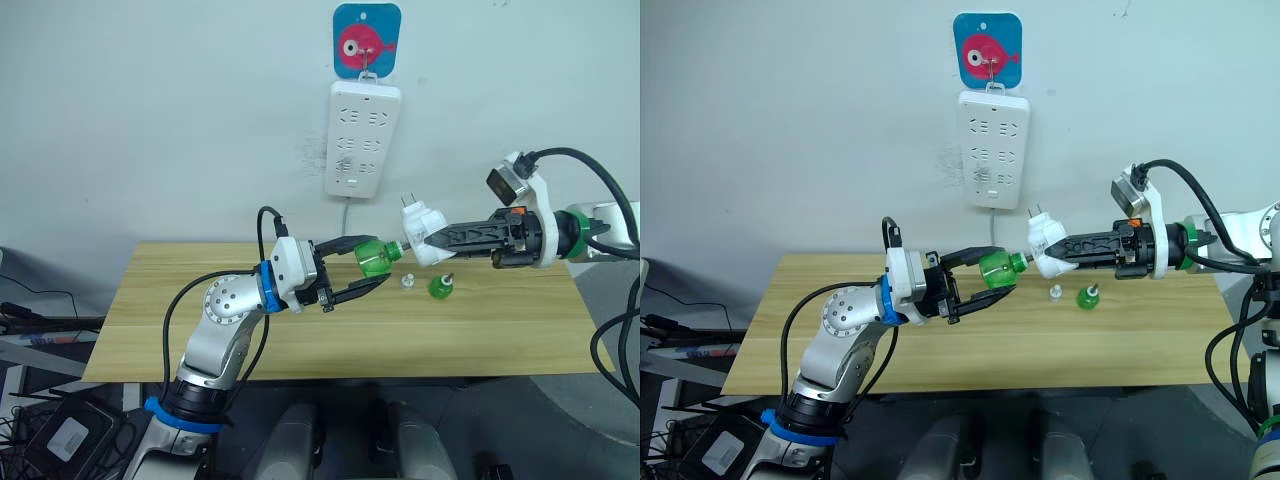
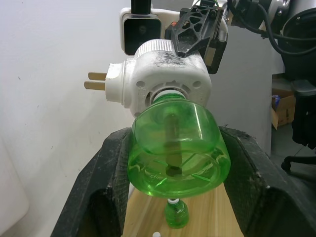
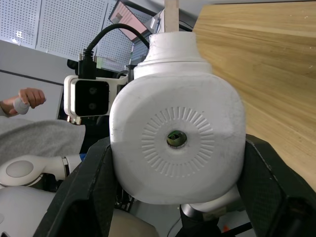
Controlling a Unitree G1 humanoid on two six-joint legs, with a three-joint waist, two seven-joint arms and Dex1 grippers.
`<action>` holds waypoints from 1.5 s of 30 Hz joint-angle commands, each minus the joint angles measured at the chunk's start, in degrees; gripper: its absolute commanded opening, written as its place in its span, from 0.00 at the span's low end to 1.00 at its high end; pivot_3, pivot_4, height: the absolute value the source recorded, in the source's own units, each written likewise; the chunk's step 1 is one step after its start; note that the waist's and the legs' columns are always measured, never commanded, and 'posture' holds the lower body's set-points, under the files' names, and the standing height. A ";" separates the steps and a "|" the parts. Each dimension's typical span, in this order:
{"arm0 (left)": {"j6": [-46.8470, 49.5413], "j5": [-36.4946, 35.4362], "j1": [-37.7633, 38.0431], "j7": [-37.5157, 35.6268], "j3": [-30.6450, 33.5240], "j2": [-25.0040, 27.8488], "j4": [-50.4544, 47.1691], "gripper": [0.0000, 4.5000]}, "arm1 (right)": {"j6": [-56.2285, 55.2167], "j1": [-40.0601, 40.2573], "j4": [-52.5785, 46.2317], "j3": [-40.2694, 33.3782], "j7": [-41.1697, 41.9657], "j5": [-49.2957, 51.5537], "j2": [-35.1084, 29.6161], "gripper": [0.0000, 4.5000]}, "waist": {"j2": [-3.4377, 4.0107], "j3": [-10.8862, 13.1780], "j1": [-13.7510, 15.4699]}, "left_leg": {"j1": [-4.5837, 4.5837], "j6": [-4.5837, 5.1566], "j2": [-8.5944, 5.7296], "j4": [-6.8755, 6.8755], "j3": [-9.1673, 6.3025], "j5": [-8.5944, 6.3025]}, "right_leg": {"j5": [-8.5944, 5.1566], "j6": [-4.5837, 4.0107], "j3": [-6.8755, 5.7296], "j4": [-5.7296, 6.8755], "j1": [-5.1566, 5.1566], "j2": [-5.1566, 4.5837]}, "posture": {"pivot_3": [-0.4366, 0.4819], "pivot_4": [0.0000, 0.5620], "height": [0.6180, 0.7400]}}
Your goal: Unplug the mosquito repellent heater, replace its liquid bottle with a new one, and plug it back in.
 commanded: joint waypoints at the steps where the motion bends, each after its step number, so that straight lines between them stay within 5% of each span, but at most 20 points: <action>1: -1.42 -0.67 -0.26 -0.32 -1.32 -0.81 -2.33 0.50 | 0.50 -2.09 -1.45 0.72 -0.63 5.30 0.23 0.65 | 0.00 0.00 -0.03 | 0.00 0.00 0.00 0.01 0.00 0.00 | 0.00 0.00 0.00 0.00 0.00 0.00 | 0.49 0.37 1.00; 45: -1.31 -0.81 -2.96 1.84 1.17 -0.96 -1.46 0.50 | -4.92 1.51 -3.06 4.41 -5.96 12.85 -2.77 0.65 | 0.01 -0.01 0.04 | -0.03 0.14 0.00 0.37 0.08 -0.08 | 0.01 0.17 0.13 0.22 0.02 -0.01 | 0.51 0.36 1.00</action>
